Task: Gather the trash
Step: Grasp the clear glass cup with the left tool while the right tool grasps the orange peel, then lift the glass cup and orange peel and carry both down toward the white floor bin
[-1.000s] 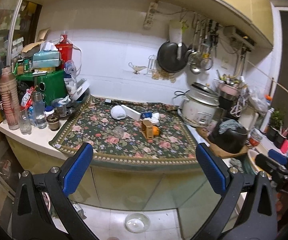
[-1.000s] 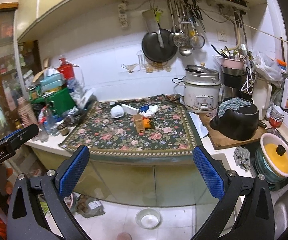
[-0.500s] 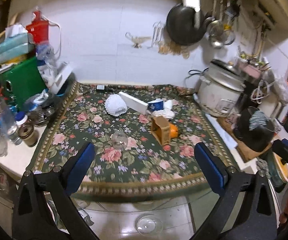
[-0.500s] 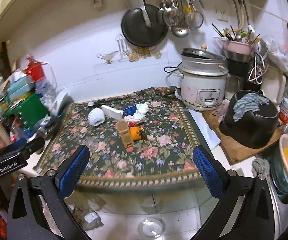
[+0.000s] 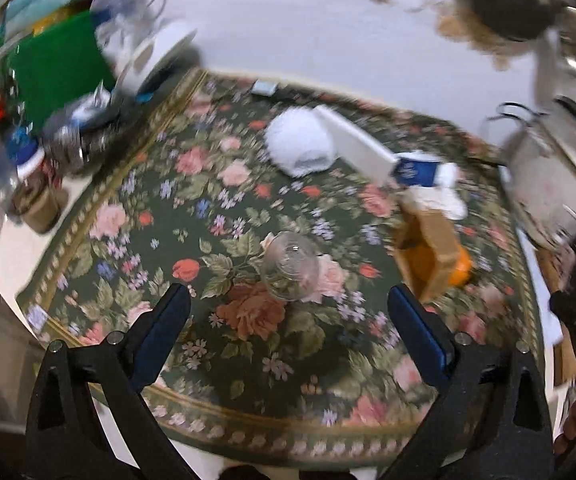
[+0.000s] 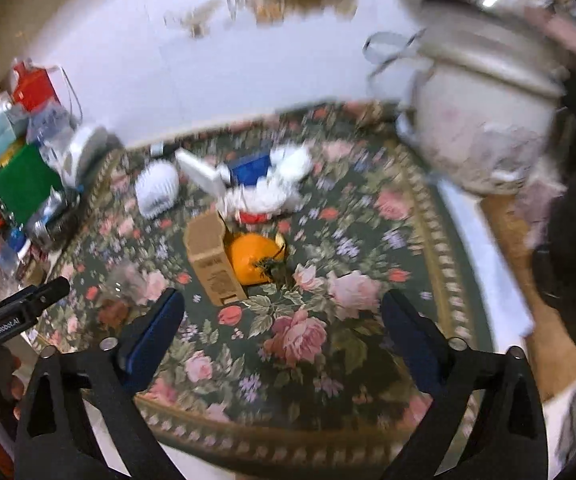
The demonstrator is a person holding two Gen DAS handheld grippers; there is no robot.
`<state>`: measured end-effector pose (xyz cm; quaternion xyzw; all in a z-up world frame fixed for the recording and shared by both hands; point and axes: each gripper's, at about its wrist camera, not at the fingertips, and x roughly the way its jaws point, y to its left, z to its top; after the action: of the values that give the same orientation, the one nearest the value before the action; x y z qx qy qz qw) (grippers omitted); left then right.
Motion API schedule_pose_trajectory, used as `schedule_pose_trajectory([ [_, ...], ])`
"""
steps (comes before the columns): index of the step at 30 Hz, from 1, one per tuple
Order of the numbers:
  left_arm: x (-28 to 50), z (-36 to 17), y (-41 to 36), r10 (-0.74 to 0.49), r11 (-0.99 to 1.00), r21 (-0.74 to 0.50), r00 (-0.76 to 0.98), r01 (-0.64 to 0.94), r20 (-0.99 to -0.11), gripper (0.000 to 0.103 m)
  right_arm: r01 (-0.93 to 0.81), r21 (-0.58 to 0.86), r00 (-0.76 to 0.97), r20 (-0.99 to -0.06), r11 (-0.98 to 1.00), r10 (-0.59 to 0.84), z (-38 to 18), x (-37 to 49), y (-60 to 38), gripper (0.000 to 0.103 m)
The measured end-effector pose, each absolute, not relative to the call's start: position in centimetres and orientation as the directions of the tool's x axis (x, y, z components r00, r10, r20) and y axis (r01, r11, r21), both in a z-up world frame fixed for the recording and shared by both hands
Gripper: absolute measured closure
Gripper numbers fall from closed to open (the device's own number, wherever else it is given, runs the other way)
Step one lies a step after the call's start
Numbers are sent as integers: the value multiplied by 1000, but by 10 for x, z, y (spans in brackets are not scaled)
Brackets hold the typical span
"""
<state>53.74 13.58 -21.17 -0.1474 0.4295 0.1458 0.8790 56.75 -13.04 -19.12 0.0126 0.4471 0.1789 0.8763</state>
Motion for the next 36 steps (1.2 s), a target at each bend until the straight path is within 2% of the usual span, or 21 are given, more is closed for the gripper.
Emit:
schedule_pose_trajectory([
  [4, 567, -238, 145, 142, 891, -129, 537, -435, -832, 15, -332, 216, 455, -816, 918, 357, -220, 604, -122, 15],
  [7, 584, -254, 147, 139, 879, -127, 503, -459, -853, 23, -353, 247, 400, -832, 902, 384, -237, 623, -115, 24],
  [13, 607, -273, 144, 144, 873, -117, 478, -474, -866, 32, -372, 301, 338, -837, 878, 430, -254, 645, -103, 30],
  [18, 617, -286, 141, 147, 884, -88, 451, -460, -880, 33, -369, 354, 312, -824, 859, 473, -261, 653, -102, 33],
  [20, 619, -292, 141, 131, 884, -89, 427, -459, -895, 46, -361, 386, 287, -820, 849, 495, -264, 656, -101, 37],
  [22, 618, -296, 142, 111, 882, -110, 430, -457, -896, 47, -350, 438, 257, -805, 828, 534, -267, 658, -100, 48],
  [25, 613, -295, 142, 115, 883, -118, 453, -454, -884, 47, -346, 436, 267, -803, 831, 532, -265, 653, -100, 53],
  [27, 609, -291, 141, 109, 890, -124, 470, -438, -876, 47, -339, 434, 277, -801, 835, 530, -262, 649, -101, 59],
  [36, 579, -243, 147, 60, 931, -160, 568, -329, -821, 47, -251, 310, 429, -813, 917, 393, -233, 623, -116, 67],
])
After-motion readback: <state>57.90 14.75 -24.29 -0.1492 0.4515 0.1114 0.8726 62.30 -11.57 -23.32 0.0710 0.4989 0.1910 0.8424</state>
